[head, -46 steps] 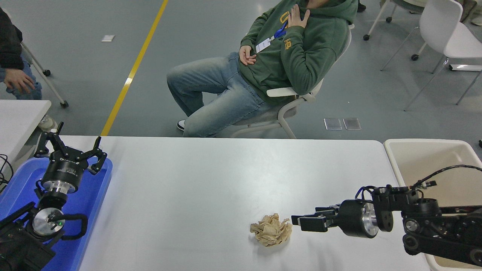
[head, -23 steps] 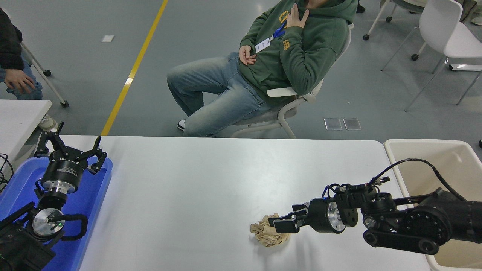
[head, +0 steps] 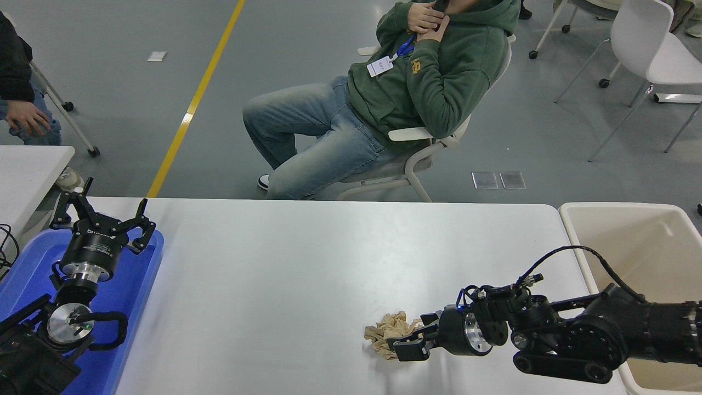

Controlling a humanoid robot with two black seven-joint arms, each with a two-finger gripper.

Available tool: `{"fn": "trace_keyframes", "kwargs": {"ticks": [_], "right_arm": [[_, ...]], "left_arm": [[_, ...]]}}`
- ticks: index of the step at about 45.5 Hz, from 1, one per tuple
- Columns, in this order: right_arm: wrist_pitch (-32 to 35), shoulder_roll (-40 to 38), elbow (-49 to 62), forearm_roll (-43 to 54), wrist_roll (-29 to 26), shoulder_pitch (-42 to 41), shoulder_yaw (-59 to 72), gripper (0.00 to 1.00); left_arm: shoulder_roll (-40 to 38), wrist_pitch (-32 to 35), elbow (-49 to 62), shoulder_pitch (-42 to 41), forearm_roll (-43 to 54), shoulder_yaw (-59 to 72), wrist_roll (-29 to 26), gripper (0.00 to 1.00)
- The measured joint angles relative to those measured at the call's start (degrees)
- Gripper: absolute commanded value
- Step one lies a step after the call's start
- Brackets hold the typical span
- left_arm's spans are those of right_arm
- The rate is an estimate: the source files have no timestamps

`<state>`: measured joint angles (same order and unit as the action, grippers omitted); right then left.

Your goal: Clean the table surface

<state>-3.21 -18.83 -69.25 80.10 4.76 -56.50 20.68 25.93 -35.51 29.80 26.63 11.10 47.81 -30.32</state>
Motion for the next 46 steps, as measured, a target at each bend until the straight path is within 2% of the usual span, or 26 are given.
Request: {"fn": "trace_keyframes", "kwargs": {"ticks": [7, 9, 12, 14, 18, 46], "right_arm": [[-0.2, 1.1, 1.2, 0.1, 0.0, 0.6, 0.0, 0.97], [-0.2, 1.4, 1.4, 0.2, 0.0, 0.8, 0.0, 0.88], [-0.2, 1.8, 1.7, 0.2, 0.0, 1.0, 0.0, 0.69], [-0.2, 2.0, 1.8, 0.2, 0.0, 1.1, 0.0, 0.5], [-0.1, 2.3, 2.0, 0.2, 0.0, 1.3, 0.1, 0.01], [3.2, 0.0, 0.8, -4.8, -0.3, 0.3, -1.5, 0.0]], "left_arm": [[0.0, 0.0, 0.0, 0.0, 0.0, 0.0, 0.0, 1.0], [0.0, 0.0, 0.0, 0.0, 0.0, 0.0, 0.0, 1.0], [0.0, 0.0, 0.0, 0.0, 0.0, 0.0, 0.0, 1.0], [0.0, 0.0, 0.0, 0.0, 0.0, 0.0, 0.0, 1.0], [0.0, 0.0, 0.0, 0.0, 0.0, 0.0, 0.0, 1.0], [0.0, 0.0, 0.0, 0.0, 0.0, 0.0, 0.0, 1.0]]}}
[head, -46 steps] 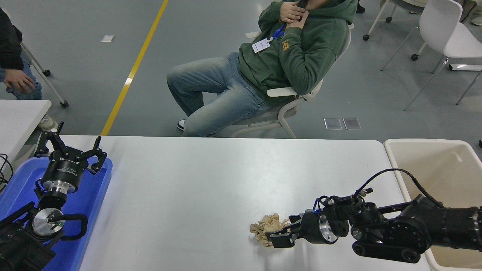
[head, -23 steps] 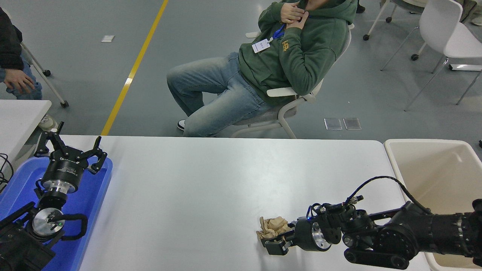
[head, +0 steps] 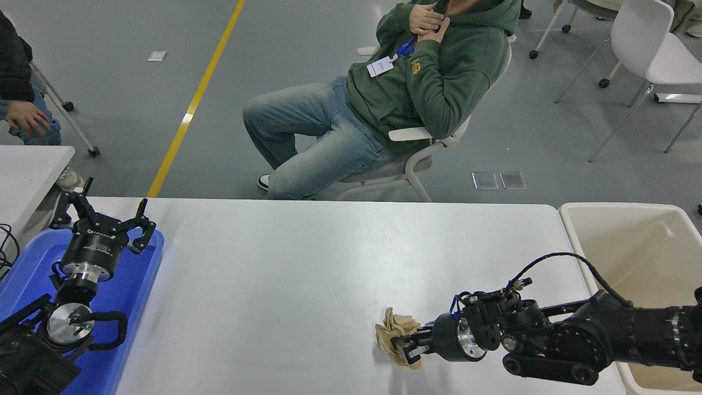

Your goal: Clean the table surface

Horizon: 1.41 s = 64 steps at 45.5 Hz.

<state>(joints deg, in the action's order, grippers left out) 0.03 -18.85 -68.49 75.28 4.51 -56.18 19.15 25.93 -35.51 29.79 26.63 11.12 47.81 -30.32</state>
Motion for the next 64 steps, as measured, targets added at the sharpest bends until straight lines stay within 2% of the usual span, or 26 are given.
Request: {"fn": "trace_keyframes", "kwargs": {"ticks": [18, 43, 64], "right_arm": [[0.2, -4.6, -2.7, -3.9, 0.2, 0.0, -4.3, 0.0], [0.1, -20.6, -8.5, -22.5, 0.6, -0.3, -20.5, 0.0], [-0.5, -28.5, -8.9, -37.0, 0.7, 0.1, -28.8, 0.0]], "left_arm": [[0.0, 0.0, 0.0, 0.0, 0.0, 0.0, 0.0, 1.0], [0.0, 0.0, 0.0, 0.0, 0.0, 0.0, 0.0, 1.0], [0.0, 0.0, 0.0, -0.1, 0.0, 0.0, 0.0, 1.0]]}}
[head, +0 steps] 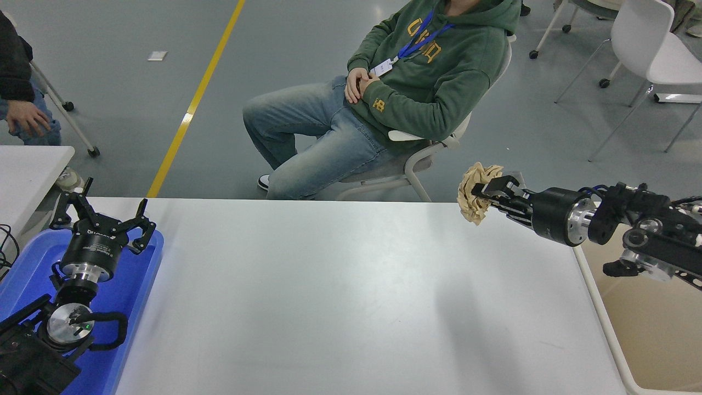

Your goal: Clean the table surface

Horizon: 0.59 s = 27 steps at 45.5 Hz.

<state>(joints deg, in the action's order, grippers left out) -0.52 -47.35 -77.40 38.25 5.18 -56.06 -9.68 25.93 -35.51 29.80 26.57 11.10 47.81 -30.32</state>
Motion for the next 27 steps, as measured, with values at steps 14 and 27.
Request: {"fn": "trace_keyframes", "kwargs": {"ticks": [14, 27], "right_arm": [[-0.2, -1.6, -0.3, -2.7, 0.0, 0.5, -1.3, 0.0], [0.4, -3.2, -0.5, -3.3, 0.0, 0.0, -2.6, 0.0]], "left_arm": [[0.0, 0.0, 0.0, 0.0, 0.0, 0.0, 0.0, 1.0], [0.0, 0.0, 0.0, 0.0, 0.0, 0.0, 0.0, 1.0]]}}
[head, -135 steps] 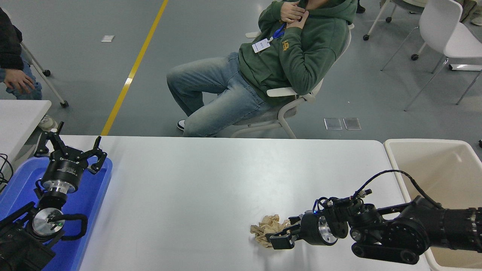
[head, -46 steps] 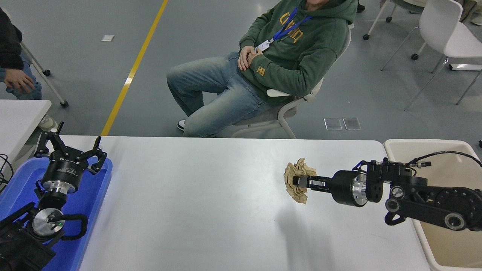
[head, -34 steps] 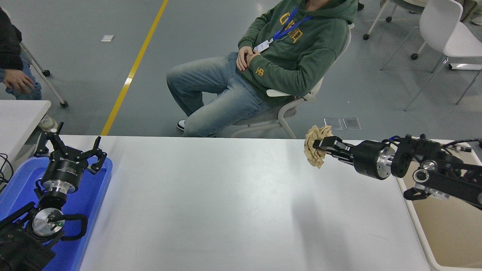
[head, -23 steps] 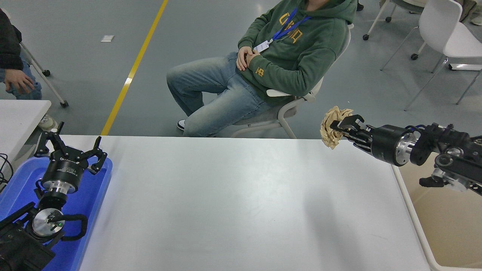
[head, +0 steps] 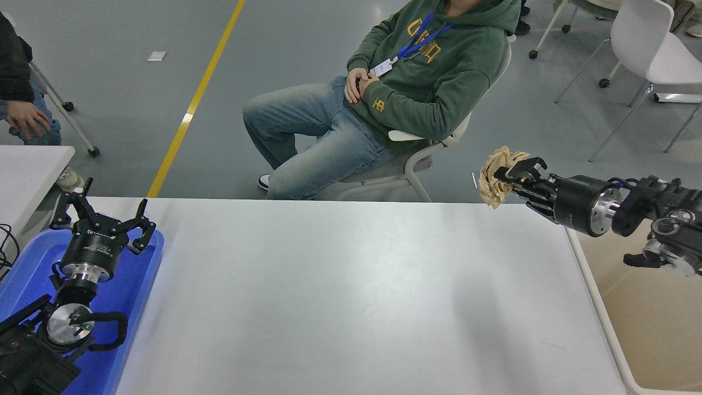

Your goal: Clean the table surface

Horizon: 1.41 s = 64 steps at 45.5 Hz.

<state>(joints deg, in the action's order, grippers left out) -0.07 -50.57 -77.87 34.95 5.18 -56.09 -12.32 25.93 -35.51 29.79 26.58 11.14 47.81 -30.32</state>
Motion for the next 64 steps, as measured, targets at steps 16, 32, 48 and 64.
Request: {"fn": "trace_keyframes", "kwargs": {"ticks": [16, 32, 48, 64], "right_arm": [[1.5, -1.7, 0.0, -0.2, 0.0, -0.9, -1.7, 0.0], [1.8, -2.1, 0.2, -0.2, 0.0, -1.1, -1.7, 0.0], [1.8, -1.7, 5.9, 0.5, -0.2, -1.2, -0.6, 0.0], [1.0, 0.4, 23.0, 0.5, -0.2, -0.7, 1.2, 0.0]], "left_arm": [[0.0, 0.0, 0.0, 0.0, 0.0, 0.0, 0.0, 1.0], [0.0, 0.0, 0.0, 0.0, 0.0, 0.0, 0.0, 1.0], [0.0, 0.0, 0.0, 0.0, 0.0, 0.0, 0.0, 1.0], [0.0, 0.0, 0.0, 0.0, 0.0, 0.0, 0.0, 1.0]]}}
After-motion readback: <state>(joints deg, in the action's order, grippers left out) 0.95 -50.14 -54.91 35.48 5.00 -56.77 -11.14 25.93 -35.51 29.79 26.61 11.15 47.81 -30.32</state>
